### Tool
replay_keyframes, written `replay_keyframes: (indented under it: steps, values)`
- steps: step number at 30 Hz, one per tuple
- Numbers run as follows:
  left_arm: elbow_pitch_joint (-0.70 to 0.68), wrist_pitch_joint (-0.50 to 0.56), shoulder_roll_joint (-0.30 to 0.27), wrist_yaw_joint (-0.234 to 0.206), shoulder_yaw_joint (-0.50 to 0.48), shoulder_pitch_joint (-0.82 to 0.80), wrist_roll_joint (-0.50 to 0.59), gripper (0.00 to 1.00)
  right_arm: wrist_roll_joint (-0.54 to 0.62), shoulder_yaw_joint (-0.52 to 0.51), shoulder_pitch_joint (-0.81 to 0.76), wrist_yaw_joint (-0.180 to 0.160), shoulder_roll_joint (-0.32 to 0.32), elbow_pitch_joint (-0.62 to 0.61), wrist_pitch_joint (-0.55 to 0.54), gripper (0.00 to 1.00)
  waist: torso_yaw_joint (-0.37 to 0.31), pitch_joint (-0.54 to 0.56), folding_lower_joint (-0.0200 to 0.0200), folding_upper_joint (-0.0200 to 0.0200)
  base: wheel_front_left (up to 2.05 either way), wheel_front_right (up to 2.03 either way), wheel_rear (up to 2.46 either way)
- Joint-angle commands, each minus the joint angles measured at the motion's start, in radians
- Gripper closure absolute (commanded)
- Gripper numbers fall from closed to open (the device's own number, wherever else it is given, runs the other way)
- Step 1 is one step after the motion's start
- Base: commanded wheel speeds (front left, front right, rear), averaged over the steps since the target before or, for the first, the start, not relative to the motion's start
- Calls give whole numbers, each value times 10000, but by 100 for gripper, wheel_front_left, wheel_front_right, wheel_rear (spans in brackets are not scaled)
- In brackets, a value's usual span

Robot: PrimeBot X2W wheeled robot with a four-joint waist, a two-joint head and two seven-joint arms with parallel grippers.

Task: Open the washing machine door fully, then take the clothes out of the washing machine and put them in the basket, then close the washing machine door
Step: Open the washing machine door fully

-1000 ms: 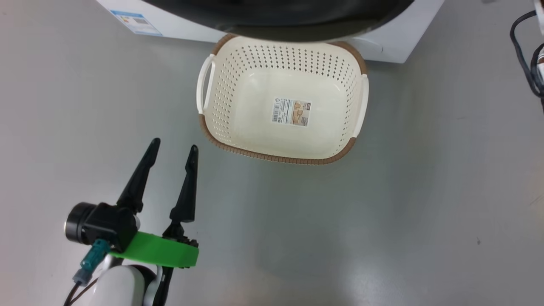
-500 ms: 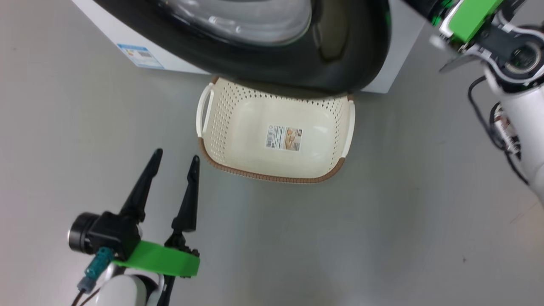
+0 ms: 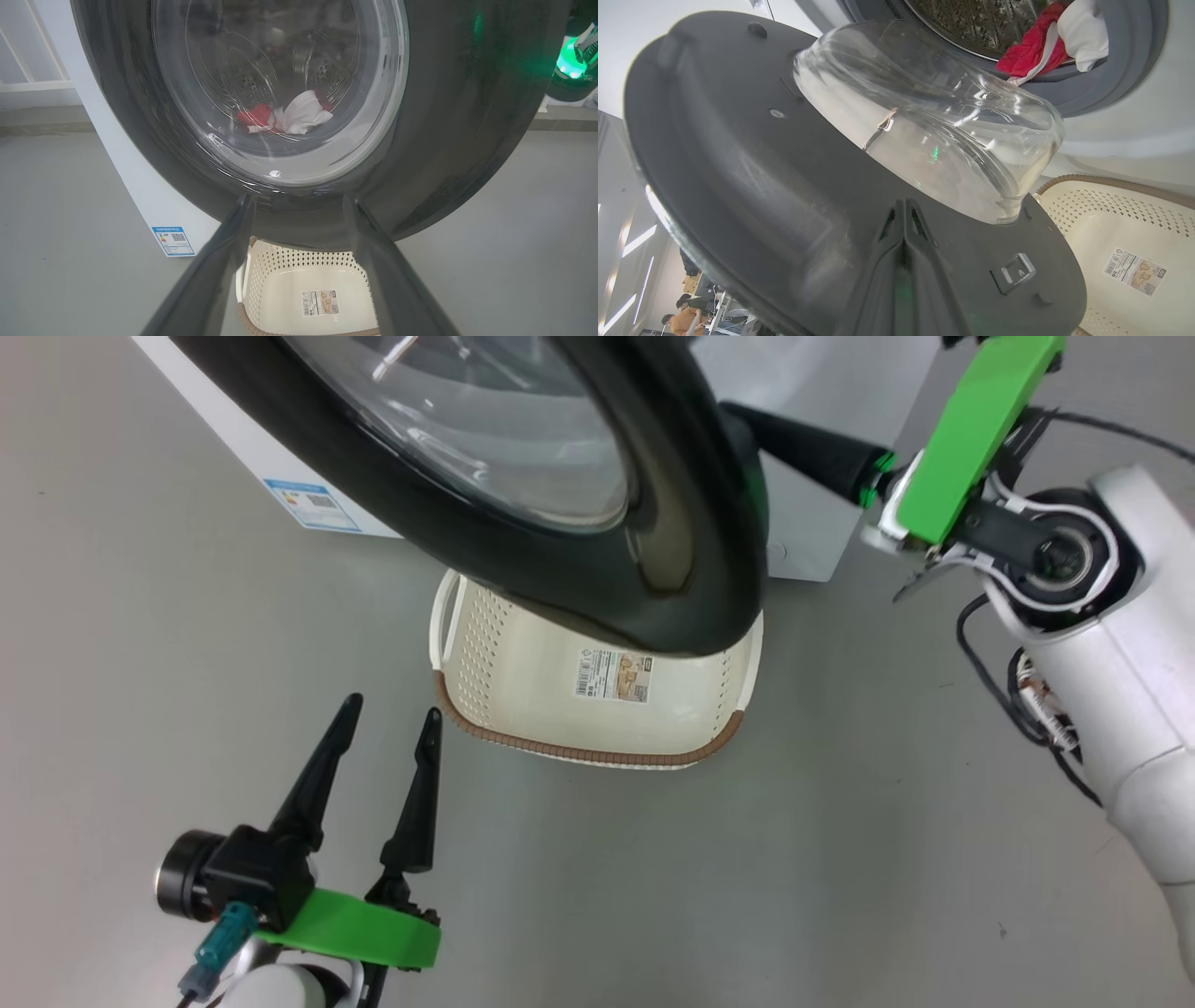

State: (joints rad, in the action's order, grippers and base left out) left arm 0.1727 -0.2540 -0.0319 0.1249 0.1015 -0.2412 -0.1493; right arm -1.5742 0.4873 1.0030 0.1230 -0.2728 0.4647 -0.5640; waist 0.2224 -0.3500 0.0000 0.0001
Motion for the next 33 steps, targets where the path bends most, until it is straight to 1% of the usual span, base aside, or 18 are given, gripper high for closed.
replay_keyframes:
  steps: [1,8,15,16,17,18,19,20,21,22,23,25,33]
  values:
    - [-245,-78,-183,0,-319,179,80,0,-101,139,-289,77,316,-349,-116,100,5,33,0,-1,0,0,0]
    - [-298,-78,-183,2,-366,258,75,0,-114,323,-625,77,372,-714,-372,100,29,99,0,-1,0,0,0]
    - [-302,-78,-183,-12,-398,288,69,0,122,206,-779,77,322,-770,49,100,7,164,0,-1,0,0,0]
    - [-300,-78,-183,-12,-407,289,70,0,179,183,-800,77,300,-753,154,87,-5,172,0,-1,0,0,0]
    - [-289,-78,-183,-12,-412,287,71,0,243,152,-828,77,271,-717,284,68,-11,196,0,-1,0,0,0]
    - [-273,-78,-183,-11,-416,287,69,0,284,131,-862,77,243,-690,378,63,-17,214,0,-1,0,0,0]
    - [-254,-78,-183,-10,-419,284,67,0,295,99,-912,77,219,-667,467,62,-23,239,0,-1,0,0,0]
    - [-237,-78,-183,-9,-423,282,66,0,303,57,-966,77,187,-635,560,53,-33,262,0,-1,0,0,0]
    - [-222,-78,-183,-8,-428,277,64,0,343,23,-1016,77,131,-590,665,36,-42,284,0,-1,0,0,0]
    - [-206,-78,-183,-7,-437,272,63,0,381,0,-1068,77,78,-562,763,25,-55,311,0,-1,0,0,0]
    - [-191,-78,-183,-5,-446,269,65,0,381,-44,-1137,77,47,-541,868,16,-68,339,0,-1,0,0,0]
    - [-165,-78,-183,-2,-483,280,83,0,385,-99,-1305,77,-19,-514,1047,0,-118,408,0,-1,0,0,0]
    - [-56,-78,-183,9,-706,459,159,0,257,-254,-2310,77,-236,-523,1589,0,-396,750,0,-1,0,0,0]
